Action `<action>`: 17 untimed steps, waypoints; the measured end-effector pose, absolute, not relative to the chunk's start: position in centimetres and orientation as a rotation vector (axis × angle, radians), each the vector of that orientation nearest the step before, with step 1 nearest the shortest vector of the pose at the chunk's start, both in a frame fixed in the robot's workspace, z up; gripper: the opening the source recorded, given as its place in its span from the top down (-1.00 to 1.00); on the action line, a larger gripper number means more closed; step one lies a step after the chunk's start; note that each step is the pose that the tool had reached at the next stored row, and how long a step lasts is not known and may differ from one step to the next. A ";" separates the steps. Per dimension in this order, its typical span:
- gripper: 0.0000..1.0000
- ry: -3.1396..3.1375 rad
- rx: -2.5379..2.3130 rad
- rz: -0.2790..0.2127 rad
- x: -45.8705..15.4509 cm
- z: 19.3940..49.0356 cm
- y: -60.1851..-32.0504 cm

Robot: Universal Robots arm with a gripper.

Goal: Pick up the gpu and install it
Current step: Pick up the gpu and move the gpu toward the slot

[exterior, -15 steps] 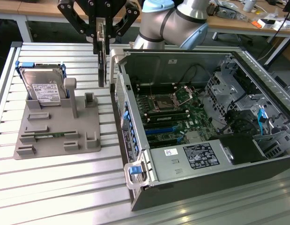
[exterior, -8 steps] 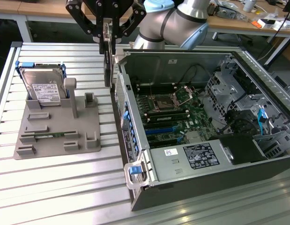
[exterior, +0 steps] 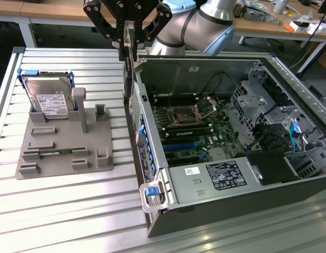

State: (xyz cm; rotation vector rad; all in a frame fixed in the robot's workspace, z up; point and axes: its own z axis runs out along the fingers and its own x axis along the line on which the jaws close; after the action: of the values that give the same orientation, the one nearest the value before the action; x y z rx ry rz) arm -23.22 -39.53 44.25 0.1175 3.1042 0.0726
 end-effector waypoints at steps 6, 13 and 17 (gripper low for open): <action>0.47 3.104 0.118 0.073 -22.2 44.2 -39.5; 0.47 3.104 0.118 0.072 -21.1 44.2 -39.5; 0.47 3.104 0.117 0.073 -20.5 44.2 -39.5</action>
State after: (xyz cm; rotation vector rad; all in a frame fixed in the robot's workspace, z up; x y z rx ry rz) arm -20.46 -39.53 44.25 0.1174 3.1042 0.0726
